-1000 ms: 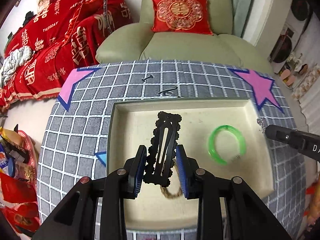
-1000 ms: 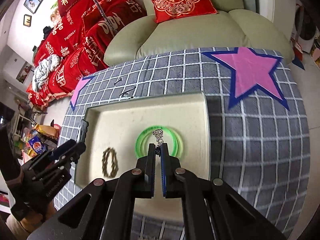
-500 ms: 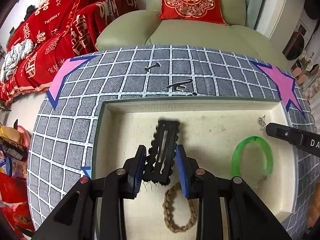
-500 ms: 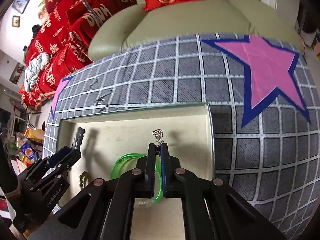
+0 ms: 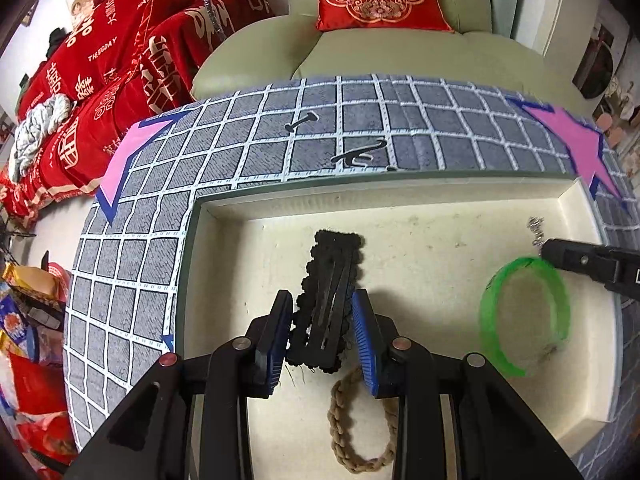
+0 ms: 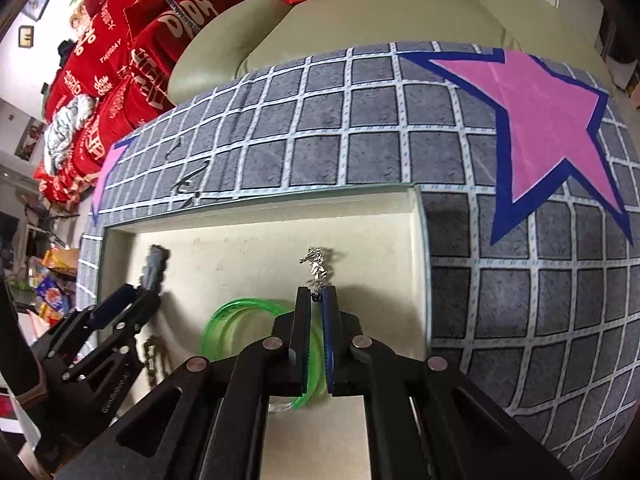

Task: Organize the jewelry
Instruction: 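Lower hair clip into tray with left tool while right tool drops charm there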

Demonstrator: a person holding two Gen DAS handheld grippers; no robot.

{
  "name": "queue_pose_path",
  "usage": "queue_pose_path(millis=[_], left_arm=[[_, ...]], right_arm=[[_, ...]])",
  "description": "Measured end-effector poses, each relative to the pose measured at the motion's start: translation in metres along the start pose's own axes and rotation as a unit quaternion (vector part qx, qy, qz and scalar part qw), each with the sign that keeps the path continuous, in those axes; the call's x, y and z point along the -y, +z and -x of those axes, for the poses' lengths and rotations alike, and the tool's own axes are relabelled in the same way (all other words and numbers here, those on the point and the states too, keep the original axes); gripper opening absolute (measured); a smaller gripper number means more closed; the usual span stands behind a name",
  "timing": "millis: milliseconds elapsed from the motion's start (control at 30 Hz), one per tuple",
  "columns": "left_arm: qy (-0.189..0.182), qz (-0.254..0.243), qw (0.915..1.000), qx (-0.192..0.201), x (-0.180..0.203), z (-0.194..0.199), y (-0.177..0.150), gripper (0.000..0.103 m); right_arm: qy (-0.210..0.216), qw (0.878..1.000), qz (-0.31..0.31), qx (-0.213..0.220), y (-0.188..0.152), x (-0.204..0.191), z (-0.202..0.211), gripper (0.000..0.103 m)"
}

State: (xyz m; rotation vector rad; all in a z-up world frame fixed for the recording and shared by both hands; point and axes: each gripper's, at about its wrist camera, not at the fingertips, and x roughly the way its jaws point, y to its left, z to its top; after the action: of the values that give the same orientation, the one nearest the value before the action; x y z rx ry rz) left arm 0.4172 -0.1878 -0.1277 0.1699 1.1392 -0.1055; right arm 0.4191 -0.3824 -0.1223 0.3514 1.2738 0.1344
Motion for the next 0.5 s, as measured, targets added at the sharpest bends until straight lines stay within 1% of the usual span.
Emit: queue_pose_path(millis=[33, 100, 133, 167, 200, 233, 267, 300, 400, 467, 500], left_arm=[[-0.007, 0.005, 1.0, 0.004, -0.001, 0.004, 0.0, 0.04], [-0.017, 0.011, 0.9997, 0.012, -0.001, 0.011, 0.0, 0.04], [-0.018, 0.011, 0.9997, 0.015, -0.002, 0.015, 0.0, 0.04], [-0.018, 0.011, 0.9996, 0.02, -0.002, 0.019, 0.0, 0.059], [-0.014, 0.012, 0.9995, 0.027, -0.003, 0.022, 0.0, 0.096], [-0.007, 0.014, 0.9991, 0.038, -0.004, 0.028, 0.0, 0.103], [0.001, 0.014, 0.9984, 0.055, -0.004, 0.035, -0.001, 0.103], [0.001, 0.009, 0.9981, 0.061, -0.004, 0.039, -0.001, 0.103], [-0.005, 0.005, 0.9983, 0.058, -0.004, 0.046, -0.003, 0.103], [-0.006, 0.008, 0.9981, 0.061, -0.006, 0.052, -0.006, 0.103], [-0.008, 0.009, 0.998, 0.062, -0.007, 0.056, -0.009, 0.103]], right_arm=[[0.006, 1.0, -0.003, 0.003, -0.001, 0.0, 0.004, 0.008], [0.014, 1.0, -0.006, 0.01, -0.001, -0.002, 0.01, 0.019], [0.018, 1.0, -0.007, 0.015, -0.002, -0.002, 0.015, 0.038], [0.02, 1.0, -0.008, 0.02, -0.003, -0.003, 0.019, 0.059], [0.023, 0.999, -0.008, 0.027, -0.004, -0.003, 0.024, 0.064], [0.025, 0.999, -0.008, 0.037, -0.005, -0.005, 0.031, 0.066], [0.028, 0.999, -0.009, 0.04, -0.006, -0.006, 0.035, 0.066], [0.031, 0.999, -0.01, 0.043, -0.006, -0.007, 0.039, 0.066], [0.035, 0.998, -0.016, 0.055, -0.01, -0.01, 0.053, 0.067], [0.041, 0.997, -0.021, 0.063, -0.015, -0.011, 0.062, 0.079], [0.045, 0.996, -0.022, 0.067, -0.018, -0.012, 0.066, 0.081]])
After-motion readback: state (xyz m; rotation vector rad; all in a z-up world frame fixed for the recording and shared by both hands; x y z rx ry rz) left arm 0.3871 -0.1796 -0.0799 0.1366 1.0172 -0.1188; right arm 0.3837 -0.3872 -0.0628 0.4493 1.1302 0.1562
